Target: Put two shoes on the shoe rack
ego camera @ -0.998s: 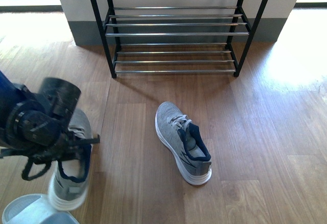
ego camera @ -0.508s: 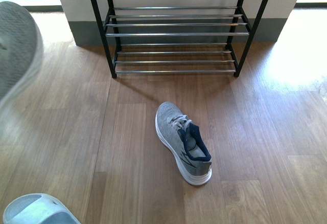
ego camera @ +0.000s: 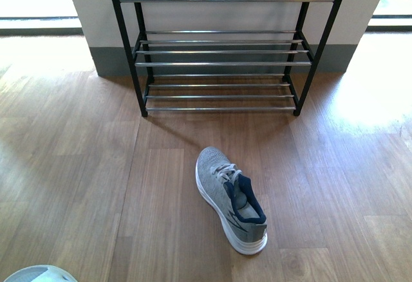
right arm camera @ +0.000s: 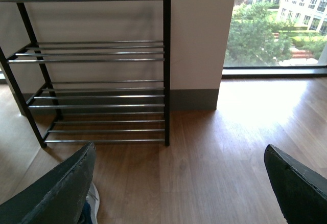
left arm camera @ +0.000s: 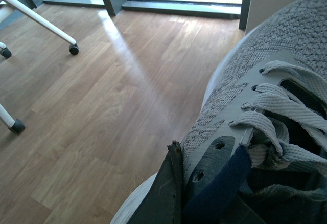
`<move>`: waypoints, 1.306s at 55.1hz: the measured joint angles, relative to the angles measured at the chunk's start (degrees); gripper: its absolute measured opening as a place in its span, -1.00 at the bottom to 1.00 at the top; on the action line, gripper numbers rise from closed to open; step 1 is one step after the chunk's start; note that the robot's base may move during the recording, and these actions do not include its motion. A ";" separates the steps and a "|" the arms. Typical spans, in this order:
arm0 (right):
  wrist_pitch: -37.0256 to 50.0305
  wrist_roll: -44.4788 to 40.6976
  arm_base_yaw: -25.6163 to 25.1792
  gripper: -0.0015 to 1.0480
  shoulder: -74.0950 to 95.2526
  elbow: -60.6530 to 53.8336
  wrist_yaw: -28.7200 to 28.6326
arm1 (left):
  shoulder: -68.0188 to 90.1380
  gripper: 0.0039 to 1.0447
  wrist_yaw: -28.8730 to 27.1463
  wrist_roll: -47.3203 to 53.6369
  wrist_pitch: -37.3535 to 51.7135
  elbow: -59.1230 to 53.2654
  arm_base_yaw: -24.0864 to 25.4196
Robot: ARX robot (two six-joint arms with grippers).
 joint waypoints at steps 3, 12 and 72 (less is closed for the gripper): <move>0.00 0.00 0.00 0.82 -0.02 0.00 0.20 | 0.15 -0.98 0.31 0.17 -0.02 -0.07 -0.13; 0.00 0.00 0.00 0.82 -0.02 0.00 0.17 | 0.39 -0.98 0.44 0.35 -0.02 -0.07 -0.15; 26.82 -9.62 5.64 0.82 113.90 26.18 -10.12 | 0.42 -0.98 0.15 0.59 -0.02 -0.07 -0.15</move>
